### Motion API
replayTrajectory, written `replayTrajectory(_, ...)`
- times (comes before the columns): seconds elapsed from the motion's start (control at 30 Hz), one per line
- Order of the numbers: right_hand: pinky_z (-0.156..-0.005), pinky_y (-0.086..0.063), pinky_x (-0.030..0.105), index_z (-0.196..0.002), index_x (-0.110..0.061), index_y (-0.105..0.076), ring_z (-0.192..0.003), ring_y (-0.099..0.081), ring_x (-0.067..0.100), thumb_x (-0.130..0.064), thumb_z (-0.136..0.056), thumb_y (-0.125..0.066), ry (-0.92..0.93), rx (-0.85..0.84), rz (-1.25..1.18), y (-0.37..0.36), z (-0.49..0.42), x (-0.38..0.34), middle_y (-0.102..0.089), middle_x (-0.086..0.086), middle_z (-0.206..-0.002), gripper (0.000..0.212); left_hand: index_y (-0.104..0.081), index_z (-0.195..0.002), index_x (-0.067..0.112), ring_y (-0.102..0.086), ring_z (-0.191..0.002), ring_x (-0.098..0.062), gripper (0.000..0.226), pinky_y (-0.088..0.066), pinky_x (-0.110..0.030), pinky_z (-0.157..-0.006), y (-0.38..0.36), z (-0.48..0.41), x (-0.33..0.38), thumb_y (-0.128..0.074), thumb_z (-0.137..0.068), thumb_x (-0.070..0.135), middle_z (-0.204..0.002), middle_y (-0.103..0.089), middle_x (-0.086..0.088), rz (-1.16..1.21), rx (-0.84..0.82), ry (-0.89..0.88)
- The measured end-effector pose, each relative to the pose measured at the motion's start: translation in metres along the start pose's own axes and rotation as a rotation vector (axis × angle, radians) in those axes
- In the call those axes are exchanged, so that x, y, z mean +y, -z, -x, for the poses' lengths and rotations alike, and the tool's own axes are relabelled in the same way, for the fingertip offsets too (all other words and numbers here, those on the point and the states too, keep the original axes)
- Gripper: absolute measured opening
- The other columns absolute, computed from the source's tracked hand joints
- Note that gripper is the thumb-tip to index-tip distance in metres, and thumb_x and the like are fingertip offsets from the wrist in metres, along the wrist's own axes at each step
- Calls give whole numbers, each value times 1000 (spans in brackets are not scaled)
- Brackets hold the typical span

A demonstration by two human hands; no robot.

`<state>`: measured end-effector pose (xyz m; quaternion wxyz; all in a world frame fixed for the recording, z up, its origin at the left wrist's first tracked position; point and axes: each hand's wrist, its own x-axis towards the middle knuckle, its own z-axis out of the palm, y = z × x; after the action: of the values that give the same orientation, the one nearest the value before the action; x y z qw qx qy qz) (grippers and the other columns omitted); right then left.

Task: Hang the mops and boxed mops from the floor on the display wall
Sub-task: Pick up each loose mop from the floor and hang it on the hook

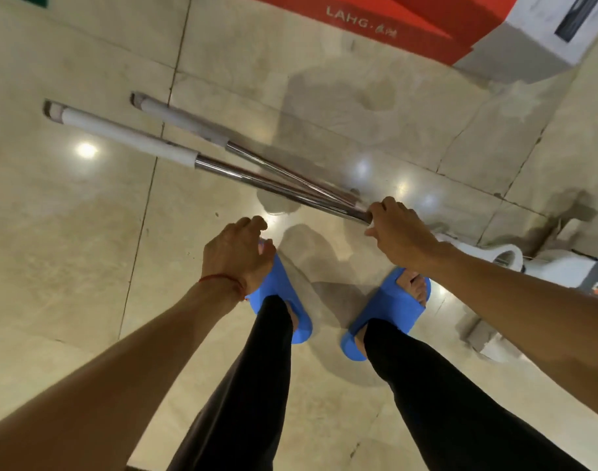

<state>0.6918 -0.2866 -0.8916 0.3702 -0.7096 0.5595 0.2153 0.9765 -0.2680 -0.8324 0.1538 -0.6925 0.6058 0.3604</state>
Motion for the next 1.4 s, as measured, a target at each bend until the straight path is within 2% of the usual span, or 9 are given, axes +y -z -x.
replayTrajectory(0.17,-81,-44,36,-119,-6,-54,-107,-58,30,-21,-103,-59,-9,-146,-80,59,66,-4,-57,10,-109,22,-68,-115,14,-67,-91,-22,32,-56,-15,-59,63,37,45,-76,-91,33,-113,-68,-8,1069,-25,399)
replayTrajectory(0.3,-89,-55,38,-130,-11,-59,-113,-62,25,-6,-97,-65,5,-215,-112,90,107,6,-60,8,-124,34,-65,-100,26,-71,-109,-26,7,-58,-38,-88,100,66,80,-62,-102,32,-102,-71,4,1266,36,412)
replayTrajectory(0.4,-74,-48,17,-128,-13,-55,-102,-65,9,-6,-99,-63,-34,-240,-218,101,119,14,-61,-1,-111,31,-63,-100,19,-72,-108,-25,11,-57,-33,-86,113,80,103,-56,-106,26,-100,-72,4,1338,80,430)
replayTrajectory(0.47,-81,-53,26,-127,-13,-54,-96,-66,12,-14,-102,-60,-58,-247,-238,112,125,18,-65,2,-112,25,-63,-99,13,-73,-104,-25,12,-60,-30,-86,120,87,119,-56,-106,21,-102,-72,0,1401,92,427)
replayTrajectory(0.87,-77,-48,27,-125,-12,-58,-97,-65,24,-13,-105,-51,-163,-108,-463,189,233,12,-67,4,-105,21,-63,-103,11,-69,-89,-14,7,-60,-21,-77,226,129,208,-57,-105,16,-101,-72,-6,1403,8,48)
replayTrajectory(1.03,-53,-38,13,-103,-19,-58,-64,-54,2,-17,-107,-54,-213,80,-591,200,312,3,-55,-13,-76,6,-59,-100,13,-69,-99,-17,9,-59,-25,-83,256,160,255,-54,-106,14,-96,-74,-2,1307,-91,-142)
replayTrajectory(1.13,-59,-41,10,-113,-8,-64,-68,-59,-7,-15,-105,-58,-280,137,-651,195,363,-3,-61,-9,-81,12,-59,-99,14,-66,-104,-23,12,-57,-29,-85,261,185,283,-52,-107,17,-98,-73,-2,1227,-190,-243)
replayTrajectory(1.23,-72,-51,23,-113,-12,-67,-79,-63,9,-21,-102,-64,-345,227,-705,185,410,-6,-60,-6,-84,15,-58,-105,9,-68,-102,-26,11,-56,-37,-91,261,214,315,-50,-108,17,-97,-72,-5,1173,-281,-336)
replayTrajectory(1.4,-67,-53,24,-113,-16,-63,-76,-63,9,-22,-101,-66,-466,278,-783,166,484,-19,-58,-12,-82,14,-58,-95,17,-68,-87,-16,15,-52,-39,-89,245,290,367,-51,-108,18,-88,-69,-3,1093,-355,-433)
